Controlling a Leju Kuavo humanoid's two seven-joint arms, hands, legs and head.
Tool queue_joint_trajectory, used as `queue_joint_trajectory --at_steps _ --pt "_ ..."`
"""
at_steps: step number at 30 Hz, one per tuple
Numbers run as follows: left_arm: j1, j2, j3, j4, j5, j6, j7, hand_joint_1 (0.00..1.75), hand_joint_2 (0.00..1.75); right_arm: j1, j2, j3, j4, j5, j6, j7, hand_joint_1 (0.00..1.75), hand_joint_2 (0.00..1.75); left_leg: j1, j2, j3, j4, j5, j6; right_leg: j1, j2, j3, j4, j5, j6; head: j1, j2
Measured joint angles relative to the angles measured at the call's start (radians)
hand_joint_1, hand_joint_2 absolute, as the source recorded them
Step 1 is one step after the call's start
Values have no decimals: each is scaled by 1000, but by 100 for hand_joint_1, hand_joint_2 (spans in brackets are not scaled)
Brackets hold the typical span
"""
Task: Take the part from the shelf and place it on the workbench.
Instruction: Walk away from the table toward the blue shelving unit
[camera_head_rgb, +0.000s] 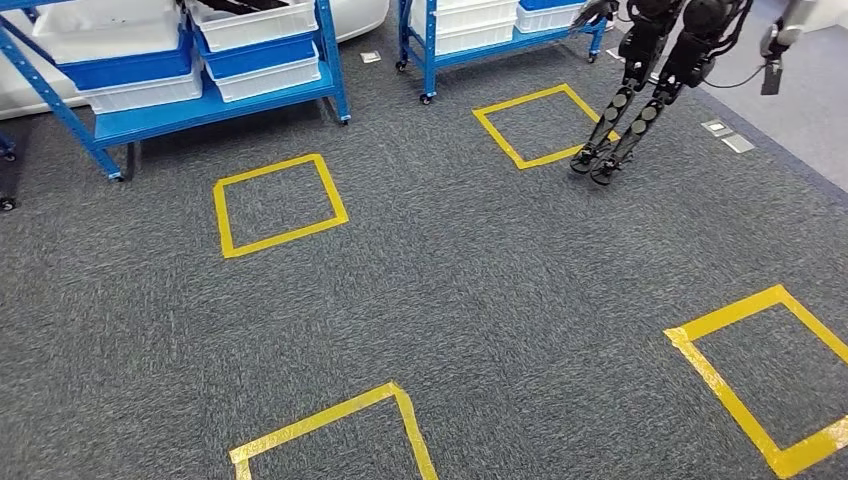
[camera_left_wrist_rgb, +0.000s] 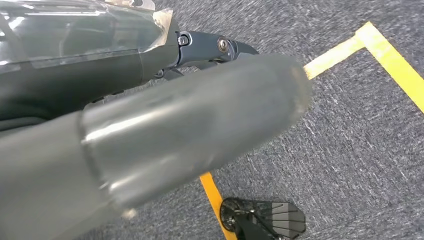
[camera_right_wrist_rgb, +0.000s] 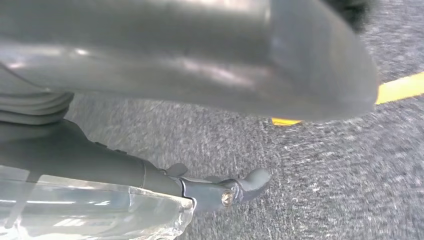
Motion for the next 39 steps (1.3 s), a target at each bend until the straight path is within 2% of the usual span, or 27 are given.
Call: queue_joint_trajectory --at_steps 1,2,4,5,7,8,10,12,14,16,17,18,19,21,23,25,27,29,31,32,33,34,35,36,37,38,39 --pt "0 -1 0 0 0 0 0 0 0 2 -1 0 0 0 0 0 0 0 1 -15 0 1 0 -1 -3 4 -21 37 -6 5 0 0" --pt "1 -1 0 0 -1 0 0 0 0 4 -2 0 0 0 0 0 0 0 1 -29 1 1 0 -2 -6 6 -25 37 4 14 0 0" --pt "3 -3 0 0 -1 -1 0 0 0 5 -4 0 0 0 0 0 0 0 4 -57 4 4 -2 -8 -13 21 17 -68 60 37 0 0" --pt "3 -3 0 0 -1 -1 0 0 0 5 -5 0 0 1 0 0 0 0 4 -70 3 8 -5 -14 -17 40 44 -134 88 45 1 0" --pt "3 -3 0 0 -1 -1 0 0 0 4 -5 0 0 2 0 -1 0 0 1 -89 0 15 -10 -26 -20 64 76 -212 118 40 2 0" --pt "4 -3 0 0 -1 -1 0 0 0 4 -5 0 0 2 0 -1 0 0 1 -97 -3 17 -11 -32 -18 65 79 -219 120 31 2 0" --pt "7 -2 0 0 -1 -1 0 0 0 2 -4 0 0 3 0 -1 0 0 6 -102 -8 19 -12 -40 -19 47 85 -219 123 16 1 0" --pt "8 0 0 0 -1 0 0 0 0 1 -2 0 0 3 1 -2 0 0 8 -61 -29 62 -38 -48 -21 28 87 -221 124 3 -3 0" --pt "6 -1 0 0 -1 0 0 0 0 4 -1 0 0 3 2 -2 0 0 7 -4 -88 179 -100 -55 -16 4 88 -222 121 -8 -9 0" --pt "5 -1 0 0 -1 0 0 0 0 7 -2 0 0 3 3 -2 0 0 8 16 -150 292 -139 -58 -10 -24 88 -222 117 -15 -9 0" --pt "6 -1 0 0 -1 0 0 0 0 7 -2 0 0 3 3 -2 0 0 8 20 -159 304 -133 -57 -8 -36 89 -222 115 -17 -9 0" --pt "7 -1 0 0 -1 0 0 0 0 6 -1 0 0 2 3 -2 0 0 8 23 -148 280 -110 -53 -7 -48 90 -222 114 -18 -9 0" --pt "7 0 0 0 -2 0 0 0 0 5 -1 0 0 2 3 -2 0 0 6 34 -119 222 -77 -47 -5 -58 93 -222 112 -19 -10 0" --pt "5 1 0 0 -3 0 0 0 0 3 1 0 0 2 3 -2 0 0 -4 80 -51 94 -27 -31 1 -77 99 -222 106 -16 -9 0" --pt "1 2 0 0 -4 0 0 0 0 2 3 0 0 1 3 -2 0 0 -13 101 -25 40 -16 -22 6 -97 104 -223 100 -8 -8 0" --pt "1 1 0 0 -4 0 -1 0 0 0 4 0 0 0 3 -3 0 0 -13 76 -24 31 -11 -16 9 -113 108 -225 95 0 -9 0" --pt "2 0 0 0 -5 1 0 0 0 -2 4 0 0 -1 3 -4 0 0 -6 52 -14 15 -1 -7 8 -78 100 -194 76 6 -7 0" --pt "0 -1 0 0 -5 1 0 0 0 1 4 0 0 -1 3 -4 0 0 -1 28 -10 7 5 -2 3 -18 52 -89 28 3 -3 0" --pt "-2 -2 0 0 -5 1 0 0 0 7 4 0 0 -1 3 -4 0 0 -1 -2 -11 7 5 -1 -2 3 -10 30 -13 3 -1 0" --pt "-1 -2 0 0 -5 1 0 0 0 9 4 0 0 -1 3 -4 0 0 0 -17 -11 8 5 -1 -5 6 -25 52 -13 9 -1 0" --pt "0 -2 0 0 -5 0 0 0 0 10 3 0 0 -2 3 -4 0 0 1 -32 -10 9 5 -2 -7 8 -22 38 2 19 -1 0" --pt "1 -3 0 0 -5 0 0 0 0 10 2 0 0 -2 3 -4 0 0 3 -47 -9 11 4 -5 -12 15 -1 -16 32 31 -1 0" --pt "2 -3 0 0 -6 0 0 0 0 9 2 0 0 -2 3 -5 0 0 4 -60 -10 14 3 -9 -18 35 27 -86 64 44 0 0" --pt "2 -3 0 0 -6 0 0 0 0 9 2 0 0 -2 2 -5 0 0 3 -73 -13 21 -1 -16 -23 56 51 -147 90 49 2 0" --pt "1 -3 0 0 -7 0 0 0 0 8 2 0 0 -2 2 -5 0 0 2 -84 -16 27 -4 -23 -25 72 68 -189 107 49 2 0" --pt "1 -3 0 0 -8 0 0 0 0 8 3 0 0 -2 2 -6 0 0 1 -93 -21 31 -6 -29 -25 81 74 -205 112 42 2 0" --pt "2 -2 0 0 -9 0 0 0 0 8 3 0 0 -2 1 -6 0 0 0 -101 -25 34 -7 -34 -22 74 75 -205 113 33 1 0"
